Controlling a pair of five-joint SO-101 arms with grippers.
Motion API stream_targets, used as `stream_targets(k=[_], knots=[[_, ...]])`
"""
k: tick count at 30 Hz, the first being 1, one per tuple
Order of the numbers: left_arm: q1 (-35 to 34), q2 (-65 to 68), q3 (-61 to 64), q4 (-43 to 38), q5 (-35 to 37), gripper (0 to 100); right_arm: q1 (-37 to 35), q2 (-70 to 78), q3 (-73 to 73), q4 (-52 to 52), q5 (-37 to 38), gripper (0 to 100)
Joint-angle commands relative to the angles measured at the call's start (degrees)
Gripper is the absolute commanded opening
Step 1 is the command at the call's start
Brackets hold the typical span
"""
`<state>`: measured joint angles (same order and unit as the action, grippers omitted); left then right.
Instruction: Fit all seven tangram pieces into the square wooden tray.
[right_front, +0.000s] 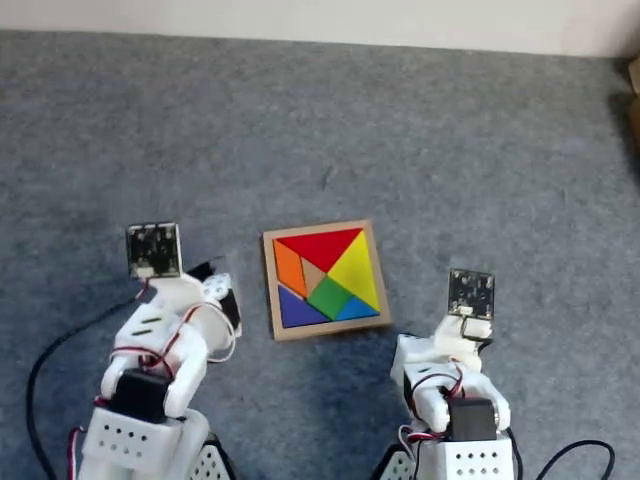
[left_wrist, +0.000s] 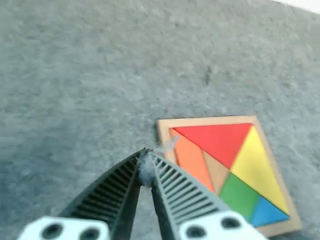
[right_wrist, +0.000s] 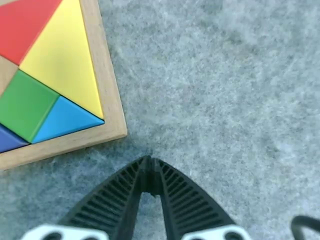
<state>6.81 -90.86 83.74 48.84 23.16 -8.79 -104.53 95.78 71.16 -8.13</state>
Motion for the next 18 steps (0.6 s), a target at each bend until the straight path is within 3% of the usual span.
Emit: stream_targets(k=[1,5,14,18], knots=[[-2.59,-7.25,4.09,-0.7,-2.64,0,0.75,-0.75,6.64,0.48,-0.35,0.5],[-4.09,-14.37,9.8,-0.7,-5.71,0,0.75,-0.75,6.64,0.48,-0.35,0.5],[-7.78,-13.23,13.41,-0.44,-6.51,0,0.75,-0.75,6.64,0.48,-0.35,0.5],[-9.01,-13.32,13.41,4.57,-6.51,1,0.75,-0.75,6.64,0.48,-0.35,0.5]])
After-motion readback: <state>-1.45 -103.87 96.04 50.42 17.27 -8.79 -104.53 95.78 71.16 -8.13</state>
